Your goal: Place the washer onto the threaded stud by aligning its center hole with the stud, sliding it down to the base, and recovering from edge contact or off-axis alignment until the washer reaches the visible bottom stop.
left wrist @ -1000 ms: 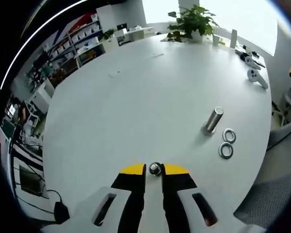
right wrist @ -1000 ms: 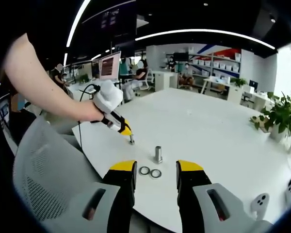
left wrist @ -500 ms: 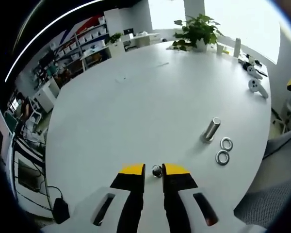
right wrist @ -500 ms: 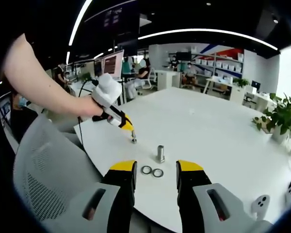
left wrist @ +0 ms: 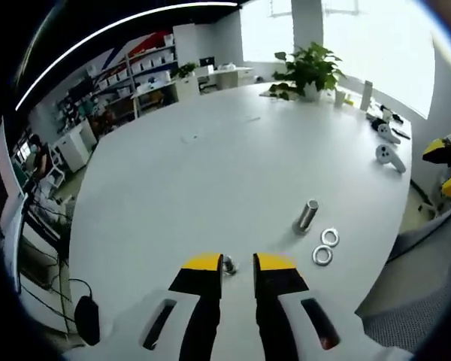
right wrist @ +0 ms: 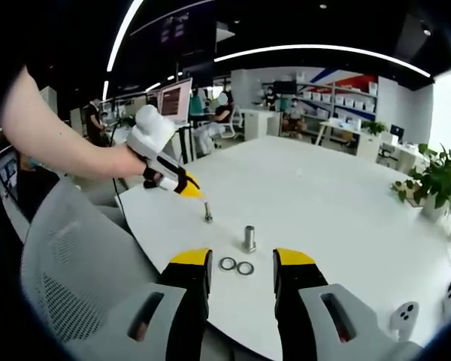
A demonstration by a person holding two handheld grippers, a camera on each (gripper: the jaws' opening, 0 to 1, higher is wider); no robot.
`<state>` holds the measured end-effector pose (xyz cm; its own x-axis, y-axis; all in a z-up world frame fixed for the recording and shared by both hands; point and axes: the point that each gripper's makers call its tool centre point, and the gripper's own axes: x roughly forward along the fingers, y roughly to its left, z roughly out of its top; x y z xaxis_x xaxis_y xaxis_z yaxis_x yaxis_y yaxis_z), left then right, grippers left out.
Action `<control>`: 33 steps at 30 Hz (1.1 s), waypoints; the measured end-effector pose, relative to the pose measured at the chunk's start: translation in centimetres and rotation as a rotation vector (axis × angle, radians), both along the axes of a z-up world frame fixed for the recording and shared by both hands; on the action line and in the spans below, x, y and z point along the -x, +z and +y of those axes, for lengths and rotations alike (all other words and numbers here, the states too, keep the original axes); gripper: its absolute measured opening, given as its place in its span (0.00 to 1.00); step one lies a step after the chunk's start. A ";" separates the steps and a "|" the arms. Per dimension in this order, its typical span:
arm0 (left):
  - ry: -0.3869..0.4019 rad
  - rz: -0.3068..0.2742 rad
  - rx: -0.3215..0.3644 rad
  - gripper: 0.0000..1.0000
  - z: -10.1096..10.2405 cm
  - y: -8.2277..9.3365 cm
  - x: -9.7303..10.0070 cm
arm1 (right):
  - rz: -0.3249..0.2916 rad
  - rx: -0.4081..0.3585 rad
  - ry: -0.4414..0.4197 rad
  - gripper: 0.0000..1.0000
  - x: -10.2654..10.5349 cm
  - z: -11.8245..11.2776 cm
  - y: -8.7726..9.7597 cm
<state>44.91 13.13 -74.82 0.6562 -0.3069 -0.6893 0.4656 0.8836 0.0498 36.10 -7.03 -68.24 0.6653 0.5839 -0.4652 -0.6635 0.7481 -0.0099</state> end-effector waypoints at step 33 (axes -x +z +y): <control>-0.127 -0.160 0.224 0.22 -1.3 6.4 10.0 | 0.020 0.028 0.038 0.34 0.5 0.6 -0.6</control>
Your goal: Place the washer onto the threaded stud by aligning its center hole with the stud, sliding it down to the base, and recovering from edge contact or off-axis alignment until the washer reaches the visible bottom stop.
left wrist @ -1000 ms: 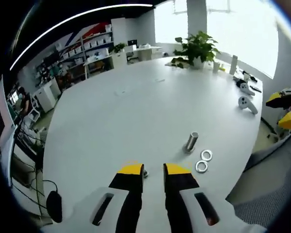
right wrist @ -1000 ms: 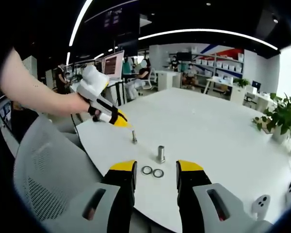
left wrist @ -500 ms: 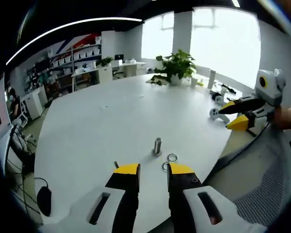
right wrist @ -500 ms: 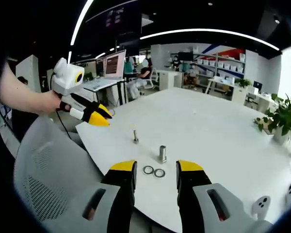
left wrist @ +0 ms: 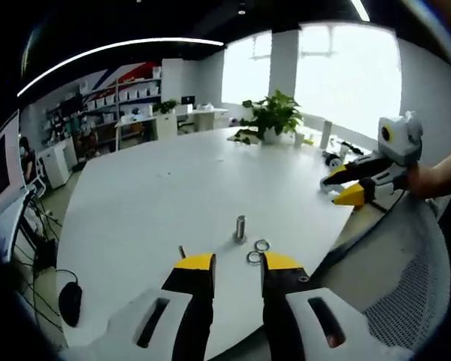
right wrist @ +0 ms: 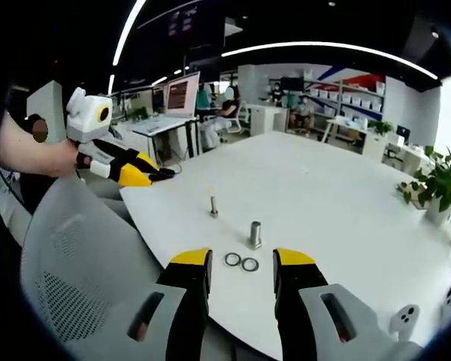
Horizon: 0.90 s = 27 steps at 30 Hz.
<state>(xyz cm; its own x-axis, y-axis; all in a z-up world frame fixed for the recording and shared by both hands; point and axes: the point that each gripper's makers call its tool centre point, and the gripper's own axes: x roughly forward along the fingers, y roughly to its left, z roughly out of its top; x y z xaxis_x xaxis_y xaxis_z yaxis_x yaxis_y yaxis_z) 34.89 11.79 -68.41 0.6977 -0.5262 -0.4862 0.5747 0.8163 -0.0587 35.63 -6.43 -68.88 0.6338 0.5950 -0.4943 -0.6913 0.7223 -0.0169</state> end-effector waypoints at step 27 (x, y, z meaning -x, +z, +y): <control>-0.033 -0.048 -0.050 0.23 -0.9 0.1 0.3 | 0.094 -0.003 0.025 0.35 0.4 0.6 -1.0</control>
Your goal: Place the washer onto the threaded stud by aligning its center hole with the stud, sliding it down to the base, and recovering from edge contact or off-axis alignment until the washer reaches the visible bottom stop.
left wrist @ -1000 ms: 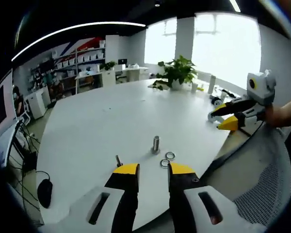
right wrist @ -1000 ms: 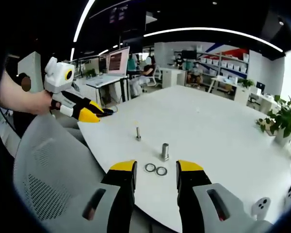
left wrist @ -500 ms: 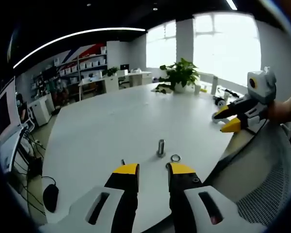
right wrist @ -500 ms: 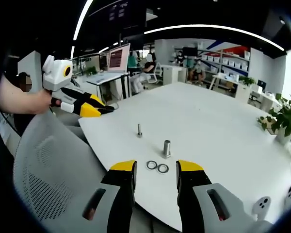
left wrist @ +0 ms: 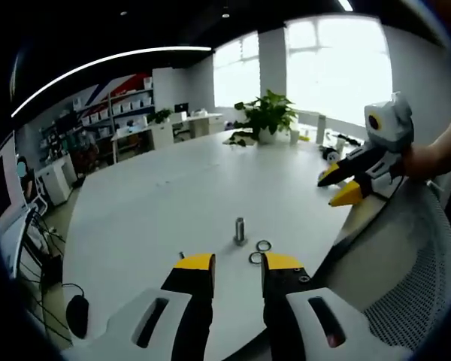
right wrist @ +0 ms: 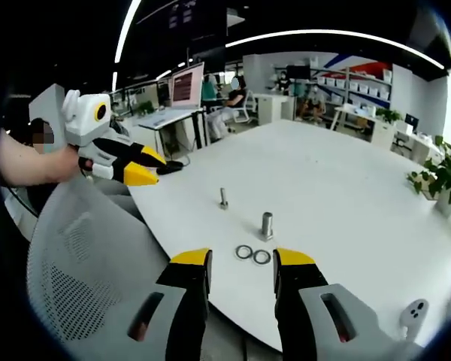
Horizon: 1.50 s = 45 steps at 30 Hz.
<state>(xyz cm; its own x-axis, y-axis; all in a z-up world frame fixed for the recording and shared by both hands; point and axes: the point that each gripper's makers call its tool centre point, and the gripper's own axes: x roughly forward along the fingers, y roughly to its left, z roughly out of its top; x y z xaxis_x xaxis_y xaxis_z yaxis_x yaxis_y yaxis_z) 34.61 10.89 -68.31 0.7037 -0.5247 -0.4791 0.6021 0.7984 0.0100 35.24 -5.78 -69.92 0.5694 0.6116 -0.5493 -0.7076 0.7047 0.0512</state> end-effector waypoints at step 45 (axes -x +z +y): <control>-0.006 0.004 0.001 0.31 -0.2 -0.1 0.2 | 0.127 0.098 -0.018 0.36 -7.3 -1.7 -4.6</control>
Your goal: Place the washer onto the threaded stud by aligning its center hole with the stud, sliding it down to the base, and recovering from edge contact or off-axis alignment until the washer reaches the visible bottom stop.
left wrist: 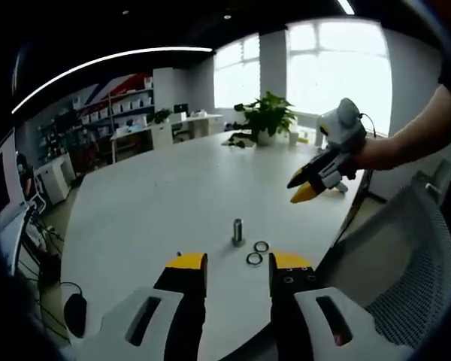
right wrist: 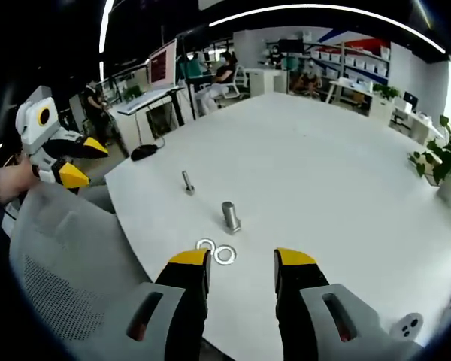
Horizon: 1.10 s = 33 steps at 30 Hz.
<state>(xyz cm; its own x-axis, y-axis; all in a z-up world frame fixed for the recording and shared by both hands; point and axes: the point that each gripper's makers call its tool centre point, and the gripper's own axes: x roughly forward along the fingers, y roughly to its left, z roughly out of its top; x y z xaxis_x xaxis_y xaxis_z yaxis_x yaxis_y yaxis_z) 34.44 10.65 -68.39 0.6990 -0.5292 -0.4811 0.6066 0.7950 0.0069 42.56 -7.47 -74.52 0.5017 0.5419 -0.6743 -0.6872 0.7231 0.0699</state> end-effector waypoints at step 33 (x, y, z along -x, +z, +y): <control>-0.014 0.014 -0.039 0.30 -0.1 -0.7 0.2 | 0.127 0.119 0.029 0.36 -2.5 0.1 -6.0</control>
